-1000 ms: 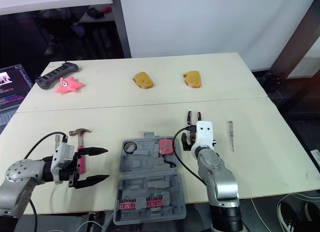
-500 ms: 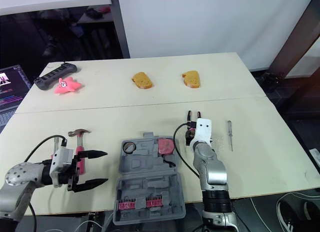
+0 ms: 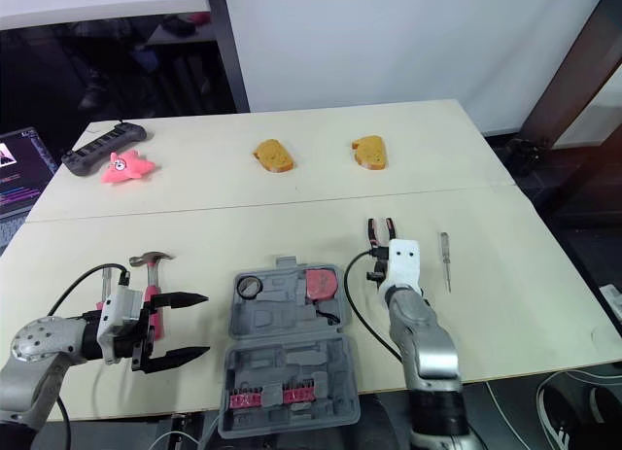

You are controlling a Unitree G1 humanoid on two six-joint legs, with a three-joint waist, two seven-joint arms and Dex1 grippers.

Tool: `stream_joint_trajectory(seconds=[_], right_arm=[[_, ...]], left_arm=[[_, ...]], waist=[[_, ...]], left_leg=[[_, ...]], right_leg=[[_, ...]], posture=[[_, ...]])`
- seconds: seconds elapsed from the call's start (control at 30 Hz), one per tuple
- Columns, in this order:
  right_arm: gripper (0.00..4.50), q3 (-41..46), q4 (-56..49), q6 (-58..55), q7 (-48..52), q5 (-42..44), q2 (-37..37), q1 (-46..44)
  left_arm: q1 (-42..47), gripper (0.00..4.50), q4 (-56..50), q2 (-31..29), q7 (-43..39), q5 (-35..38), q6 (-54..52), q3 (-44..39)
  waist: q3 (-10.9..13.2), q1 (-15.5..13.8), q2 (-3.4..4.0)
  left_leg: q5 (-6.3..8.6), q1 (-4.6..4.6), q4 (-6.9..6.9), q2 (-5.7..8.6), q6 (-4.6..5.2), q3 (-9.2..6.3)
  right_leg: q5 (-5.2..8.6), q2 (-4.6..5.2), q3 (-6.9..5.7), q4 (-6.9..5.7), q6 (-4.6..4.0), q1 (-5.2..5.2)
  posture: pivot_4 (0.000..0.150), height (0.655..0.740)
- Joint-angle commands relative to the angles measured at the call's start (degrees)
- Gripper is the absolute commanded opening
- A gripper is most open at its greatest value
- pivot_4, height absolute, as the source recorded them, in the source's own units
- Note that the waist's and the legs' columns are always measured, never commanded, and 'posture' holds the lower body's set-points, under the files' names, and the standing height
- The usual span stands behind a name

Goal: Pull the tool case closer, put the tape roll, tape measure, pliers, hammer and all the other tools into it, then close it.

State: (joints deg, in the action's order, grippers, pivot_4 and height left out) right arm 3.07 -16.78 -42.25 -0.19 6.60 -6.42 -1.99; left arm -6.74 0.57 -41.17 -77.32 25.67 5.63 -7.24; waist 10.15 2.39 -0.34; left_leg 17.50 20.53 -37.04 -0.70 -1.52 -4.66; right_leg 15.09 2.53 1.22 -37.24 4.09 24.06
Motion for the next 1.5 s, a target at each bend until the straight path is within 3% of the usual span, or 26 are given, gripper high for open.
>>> stream_joint_trajectory(seconds=[0.03, 0.23, 0.47, 0.6, 1.07, 1.27, 1.37, 1.5], right_arm=[[0.99, -1.12, -15.22, 0.13, 6.64, 1.99, -5.63, 7.20], [0.99, -0.76, -31.60, -2.73, 11.70, 7.40, -8.90, 23.12], [0.99, -4.07, -32.40, -2.41, 7.98, 5.20, -6.64, 30.87], [0.99, -5.70, -30.61, 0.51, 6.81, 4.01, -5.71, 34.16], [0.99, 1.75, -26.69, 5.76, 13.98, 5.47, -11.59, 35.17], [0.99, 5.32, -24.77, 5.96, 17.84, 6.62, -14.81, 32.91], [0.99, 4.75, -23.58, 6.01, 17.96, 6.12, -14.80, 32.00], [0.99, 3.67, -23.15, 6.29, 16.83, 5.93, -13.31, 30.88]], left_arm=[[0.65, 4.50, -0.50, 0.35, -0.07, 0.31, 0.29, 0.53], [2.59, 4.50, 0.99, 0.97, -0.78, -0.15, 0.15, 2.61], [3.97, 4.50, 2.98, 0.81, -2.01, -0.21, 1.01, 3.60], [4.54, 4.50, 3.68, 0.85, -2.34, -0.25, 1.19, 3.76], [4.60, 4.50, 4.40, 1.00, -2.73, -0.54, 1.83, 3.83], [4.58, 4.50, 4.32, 1.13, -2.52, -0.73, 1.84, 3.88], [4.59, 4.50, 4.20, 1.19, -2.39, -0.80, 1.77, 3.77], [4.38, 4.50, 3.84, 1.03, -2.23, -0.72, 1.60, 3.53]], waist=[[0.07, -0.06, 0.11], [0.07, 0.06, 0.11], [0.07, -1.93, 0.10], [0.06, -1.97, 0.09], [0.07, -1.61, 0.12], [0.07, -1.57, 0.11], [0.07, -1.55, 0.10], [0.07, -1.56, 0.07]], left_leg=[[0.00, 0.02, 0.00, 0.00, 0.00, 0.00], [0.00, -0.06, 0.01, -0.06, 0.00, -0.04], [0.03, 0.06, 0.13, -0.06, 0.05, -0.23], [0.04, 0.59, 0.13, -0.01, 0.05, -0.31], [0.04, 0.70, -0.08, 0.06, 0.06, -0.28], [0.02, 0.34, -0.17, 0.05, 0.04, -0.20], [0.02, -0.21, -0.12, -0.02, 0.05, -0.18], [0.02, -0.19, -0.12, -0.02, 0.04, -0.18]], right_leg=[[0.00, 0.00, 0.00, 0.00, 0.00, 0.00], [0.05, -0.13, 0.03, -0.02, 0.01, -0.01], [0.29, -0.08, -0.25, 0.00, -0.03, 0.01], [0.32, 0.03, -0.37, 0.05, 0.01, 0.41], [0.31, 0.09, -0.38, 0.04, 0.03, 0.44], [0.21, 0.02, -0.26, -0.05, -0.18, 0.16], [0.31, -0.05, -0.23, -0.04, -0.33, -0.34], [0.31, -0.05, -0.23, 0.01, -0.30, -0.35]], posture=[[0.150, 0.7400], [0.150, 0.7400], [0.150, 0.7400], [0.150, 0.7400], [0.150, 0.7400], [0.150, 0.7400], [0.150, 0.7400], [0.150, 0.7400]])
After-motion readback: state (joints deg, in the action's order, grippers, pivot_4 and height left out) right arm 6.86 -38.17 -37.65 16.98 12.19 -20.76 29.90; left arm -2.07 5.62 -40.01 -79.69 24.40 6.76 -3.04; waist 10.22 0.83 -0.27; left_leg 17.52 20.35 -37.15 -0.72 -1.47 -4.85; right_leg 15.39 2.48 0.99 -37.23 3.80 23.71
